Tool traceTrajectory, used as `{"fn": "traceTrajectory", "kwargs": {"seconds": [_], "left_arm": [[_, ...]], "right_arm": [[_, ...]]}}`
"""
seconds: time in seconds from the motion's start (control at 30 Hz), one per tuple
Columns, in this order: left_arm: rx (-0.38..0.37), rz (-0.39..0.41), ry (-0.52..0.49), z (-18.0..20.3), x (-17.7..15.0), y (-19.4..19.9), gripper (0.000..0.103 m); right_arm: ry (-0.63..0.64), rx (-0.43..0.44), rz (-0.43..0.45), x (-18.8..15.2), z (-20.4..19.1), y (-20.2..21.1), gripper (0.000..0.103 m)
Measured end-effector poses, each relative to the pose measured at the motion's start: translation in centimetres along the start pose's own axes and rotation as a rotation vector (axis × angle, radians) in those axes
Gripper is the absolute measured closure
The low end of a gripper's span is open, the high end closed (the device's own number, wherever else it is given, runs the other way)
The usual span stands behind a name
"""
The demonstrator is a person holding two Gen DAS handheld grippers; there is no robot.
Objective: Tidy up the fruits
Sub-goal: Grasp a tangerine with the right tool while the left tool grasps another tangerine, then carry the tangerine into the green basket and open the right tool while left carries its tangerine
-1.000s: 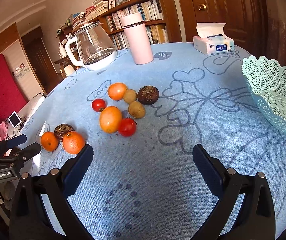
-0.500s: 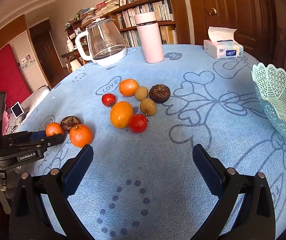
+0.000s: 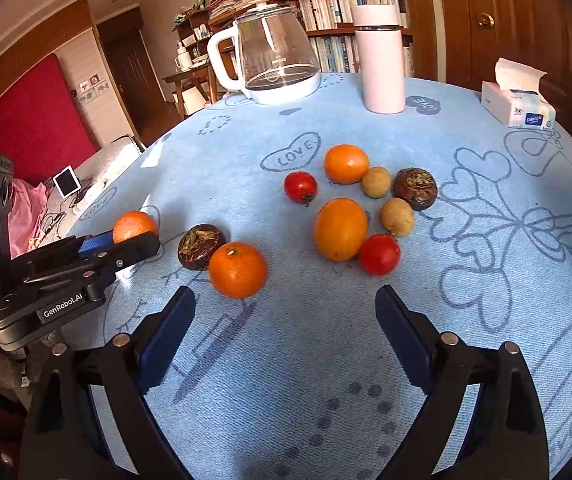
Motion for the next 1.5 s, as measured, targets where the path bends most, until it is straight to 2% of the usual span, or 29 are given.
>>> {"fn": "traceTrajectory", "kwargs": {"seconds": [0.03,0.13,0.23,0.4,0.53,0.63,1.5], "left_arm": [[0.013,0.004,0.002,-0.2,0.1,0.1,0.065],[0.036,0.013,0.019,-0.9,0.3,0.3,0.065],[0.045,0.012,0.035,-1.4,0.4,0.2,0.065],[0.046,-0.001,0.052,-1.7,0.4,-0.1,0.065],[0.046,-0.006,0.057,-1.8,0.3,-0.3,0.065],[0.049,-0.012,0.057,-1.8,0.2,-0.5,0.065],[0.098,-0.014,0.041,-2.0,-0.2,-0.8,0.065]], "right_arm": [[0.012,0.012,-0.018,0.0,-0.5,-0.6,0.026],[0.049,0.022,-0.052,0.0,-1.7,-2.2,0.028],[0.063,0.030,-0.078,0.3,-2.3,-3.5,0.037],[0.075,0.021,-0.111,0.8,-2.5,-5.1,0.046],[0.088,-0.001,-0.102,0.8,-2.7,-5.4,0.055],[0.081,0.014,-0.093,0.8,-2.6,-5.2,0.061],[0.102,-0.010,-0.035,0.6,-2.8,-4.0,0.062]]}}
Point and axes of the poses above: each gripper's, at about its wrist camera, not at the fingertips, and y roughly against the way its jaws point, z to its right, x to its top, the point moved 6 cm from there along -y, roughly the way its jaws point, and after that the axes turned 3 degrees about z, right-handed, at the moved point
